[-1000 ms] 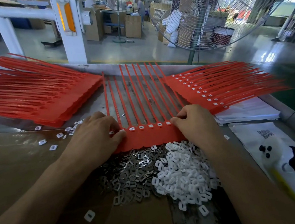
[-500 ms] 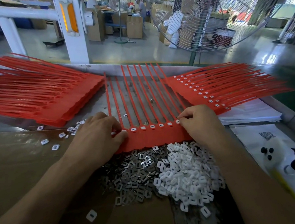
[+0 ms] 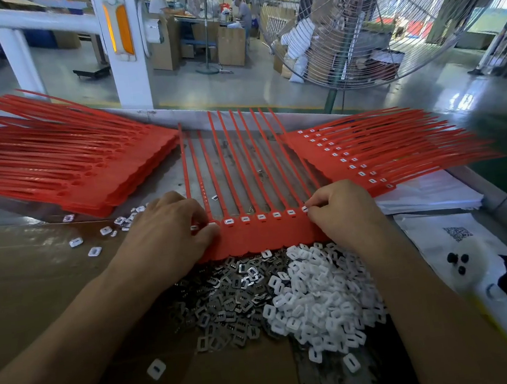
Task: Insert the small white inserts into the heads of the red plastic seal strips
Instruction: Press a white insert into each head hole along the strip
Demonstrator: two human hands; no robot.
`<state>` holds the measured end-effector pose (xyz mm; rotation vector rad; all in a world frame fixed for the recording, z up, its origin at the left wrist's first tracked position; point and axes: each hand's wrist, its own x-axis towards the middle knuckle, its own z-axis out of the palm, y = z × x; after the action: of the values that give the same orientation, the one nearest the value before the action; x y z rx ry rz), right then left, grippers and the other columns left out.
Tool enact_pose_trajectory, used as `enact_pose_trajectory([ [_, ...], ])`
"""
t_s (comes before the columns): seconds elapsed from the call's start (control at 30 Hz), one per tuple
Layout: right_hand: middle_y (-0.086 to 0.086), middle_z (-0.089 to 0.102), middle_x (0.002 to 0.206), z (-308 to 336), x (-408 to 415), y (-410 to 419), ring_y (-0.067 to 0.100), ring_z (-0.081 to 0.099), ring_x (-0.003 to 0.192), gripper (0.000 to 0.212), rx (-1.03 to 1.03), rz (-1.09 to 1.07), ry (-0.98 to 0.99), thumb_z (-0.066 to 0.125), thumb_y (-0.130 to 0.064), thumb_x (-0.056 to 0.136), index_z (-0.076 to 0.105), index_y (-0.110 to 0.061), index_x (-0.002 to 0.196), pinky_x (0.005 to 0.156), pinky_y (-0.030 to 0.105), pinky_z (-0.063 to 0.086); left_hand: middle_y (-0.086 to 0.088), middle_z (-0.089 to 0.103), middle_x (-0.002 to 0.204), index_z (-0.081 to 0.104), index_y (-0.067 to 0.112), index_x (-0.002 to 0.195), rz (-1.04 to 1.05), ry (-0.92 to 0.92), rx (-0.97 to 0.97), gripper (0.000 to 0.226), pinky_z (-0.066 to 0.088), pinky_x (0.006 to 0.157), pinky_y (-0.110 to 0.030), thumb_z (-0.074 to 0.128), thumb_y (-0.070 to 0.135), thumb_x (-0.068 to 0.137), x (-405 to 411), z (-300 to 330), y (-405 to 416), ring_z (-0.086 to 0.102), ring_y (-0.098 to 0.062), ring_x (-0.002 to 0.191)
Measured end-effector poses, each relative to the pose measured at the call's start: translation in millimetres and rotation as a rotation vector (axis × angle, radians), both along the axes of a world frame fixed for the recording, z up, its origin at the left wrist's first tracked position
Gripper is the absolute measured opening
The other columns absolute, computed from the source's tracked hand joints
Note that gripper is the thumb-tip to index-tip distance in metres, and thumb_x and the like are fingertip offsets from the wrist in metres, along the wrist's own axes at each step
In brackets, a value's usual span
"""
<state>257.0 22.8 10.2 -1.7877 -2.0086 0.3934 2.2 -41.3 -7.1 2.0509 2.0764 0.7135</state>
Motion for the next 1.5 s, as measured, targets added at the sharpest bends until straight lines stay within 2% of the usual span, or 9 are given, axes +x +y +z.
enact_pose_trajectory([
  [0.07, 0.003, 0.077, 0.093, 5, -4, -4, 0.024, 0.070, 0.087, 0.019, 0.007, 0.012, -0.161, 0.062, -0.017, 0.092, 0.081, -0.017, 0.095, 0.078, 0.036, 0.058, 0.009, 0.053, 0.108, 0.069, 0.034, 0.103, -0.003, 0.001, -0.001, 0.025, 0.045, 0.098, -0.039, 0.062, 0.055, 0.089, -1, 0, 0, 0.053, -0.015, 0.106],
  [0.17, 0.003, 0.069, 0.086, 10, -12, -8, 0.026, 0.065, 0.083, 0.014, 0.024, 0.028, -0.405, 0.058, -0.017, 0.091, 0.070, -0.014, 0.084, 0.067, 0.030, 0.045, 0.010, 0.052, 0.105, 0.069, 0.035, 0.101, -0.006, 0.003, 0.002, 0.025, 0.045, 0.096, -0.038, 0.062, 0.055, 0.089, -1, 0, 1, 0.054, -0.015, 0.105],
  [0.33, 0.000, 0.047, 0.074, 11, -23, -13, 0.025, 0.049, 0.074, 0.034, 0.059, 0.057, -0.536, 0.058, -0.017, 0.091, 0.038, -0.020, 0.064, 0.067, 0.031, 0.037, 0.009, 0.053, 0.106, 0.069, 0.035, 0.101, -0.007, 0.003, -0.005, 0.025, 0.046, 0.097, -0.040, 0.062, 0.055, 0.089, -1, 0, 0, 0.054, -0.015, 0.106],
  [0.5, 0.002, 0.077, 0.091, 10, -2, -5, 0.024, 0.070, 0.085, 0.022, 0.026, 0.048, -0.178, 0.058, -0.018, 0.092, 0.080, -0.015, 0.091, 0.078, 0.036, 0.056, 0.010, 0.053, 0.106, 0.069, 0.035, 0.101, -0.007, -0.009, -0.002, 0.025, 0.045, 0.098, -0.039, 0.062, 0.055, 0.088, -1, 0, 0, 0.054, -0.015, 0.106],
  [0.63, -0.008, 0.076, 0.089, 9, 8, -2, 0.016, 0.071, 0.087, 0.026, -0.012, 0.015, 0.048, 0.059, -0.015, 0.093, 0.083, -0.023, 0.098, 0.084, 0.035, 0.057, 0.009, 0.054, 0.106, 0.068, 0.035, 0.100, -0.008, -0.003, 0.002, 0.024, 0.045, 0.096, -0.038, 0.063, 0.055, 0.088, -2, -1, 1, 0.054, -0.015, 0.105],
  [0.73, -0.012, 0.076, 0.095, 9, 7, -1, 0.011, 0.069, 0.089, 0.026, -0.009, 0.057, -0.027, 0.059, -0.018, 0.094, 0.083, -0.028, 0.100, 0.080, 0.028, 0.053, 0.009, 0.054, 0.107, 0.068, 0.035, 0.101, -0.006, -0.004, 0.004, 0.024, 0.045, 0.097, -0.037, 0.063, 0.055, 0.088, -2, -1, 1, 0.054, -0.016, 0.106],
  [1.03, -0.017, 0.076, 0.109, 11, 8, 0, 0.007, 0.068, 0.099, 0.025, -0.090, 0.097, -0.060, 0.061, -0.022, 0.092, 0.082, -0.032, 0.103, 0.095, 0.037, 0.056, 0.007, 0.055, 0.108, 0.069, 0.034, 0.102, 0.000, -0.004, 0.001, 0.025, 0.045, 0.098, -0.039, 0.064, 0.053, 0.088, -1, 0, 0, 0.055, -0.017, 0.107],
  [1.33, -0.016, 0.078, 0.098, 9, 7, 2, 0.009, 0.069, 0.088, 0.022, -0.083, 0.086, -0.070, 0.063, -0.025, 0.089, 0.083, -0.033, 0.095, 0.087, 0.039, 0.059, 0.006, 0.055, 0.108, 0.069, 0.034, 0.102, 0.003, 0.013, 0.008, 0.026, 0.045, 0.098, -0.040, 0.063, 0.054, 0.089, 0, 0, 1, 0.054, -0.017, 0.108],
  [1.5, -0.011, 0.079, 0.103, -2, 6, -4, 0.007, 0.069, 0.079, 0.025, 0.019, 0.073, -0.093, 0.061, -0.024, 0.092, 0.082, -0.031, 0.105, 0.071, 0.026, 0.055, 0.007, 0.055, 0.110, 0.069, 0.034, 0.103, 0.006, 0.005, -0.007, 0.026, 0.045, 0.099, -0.040, 0.063, 0.054, 0.089, 1, 1, 1, 0.054, -0.016, 0.109],
])
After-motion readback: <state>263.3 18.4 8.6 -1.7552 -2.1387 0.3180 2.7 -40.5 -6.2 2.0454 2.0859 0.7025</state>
